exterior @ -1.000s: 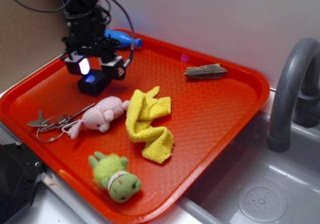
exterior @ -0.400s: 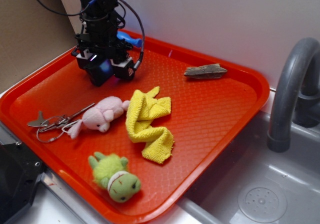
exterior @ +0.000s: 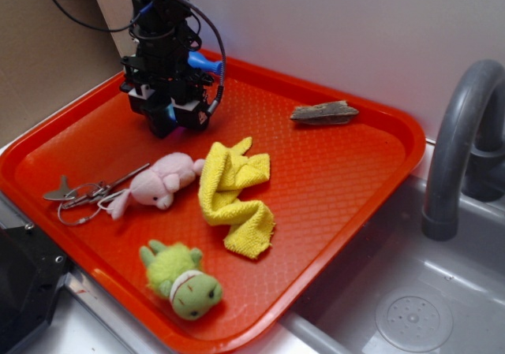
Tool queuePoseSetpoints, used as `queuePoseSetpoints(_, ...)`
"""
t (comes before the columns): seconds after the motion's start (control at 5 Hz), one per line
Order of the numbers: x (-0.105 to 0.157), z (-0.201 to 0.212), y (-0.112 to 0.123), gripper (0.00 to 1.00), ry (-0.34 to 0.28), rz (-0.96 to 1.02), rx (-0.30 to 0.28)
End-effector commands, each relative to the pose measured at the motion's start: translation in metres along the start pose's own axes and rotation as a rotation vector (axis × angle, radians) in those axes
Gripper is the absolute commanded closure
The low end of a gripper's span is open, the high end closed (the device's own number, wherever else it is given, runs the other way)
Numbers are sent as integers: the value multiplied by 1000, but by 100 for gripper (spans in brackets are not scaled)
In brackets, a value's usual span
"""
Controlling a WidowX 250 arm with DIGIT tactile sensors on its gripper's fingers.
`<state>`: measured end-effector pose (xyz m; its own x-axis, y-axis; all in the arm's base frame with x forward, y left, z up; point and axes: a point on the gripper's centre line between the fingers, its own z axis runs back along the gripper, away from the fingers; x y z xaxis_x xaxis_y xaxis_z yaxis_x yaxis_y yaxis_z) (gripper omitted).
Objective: Grab the black box.
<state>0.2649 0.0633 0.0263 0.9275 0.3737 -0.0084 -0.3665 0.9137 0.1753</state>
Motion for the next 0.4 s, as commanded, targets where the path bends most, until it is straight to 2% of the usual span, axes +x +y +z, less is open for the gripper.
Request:
queuePoseSetpoints(0.0, 19, 45, 7, 100, -78, -35, -98)
queuePoseSetpoints(0.2, 17, 101, -10, 100, -231, -29, -183)
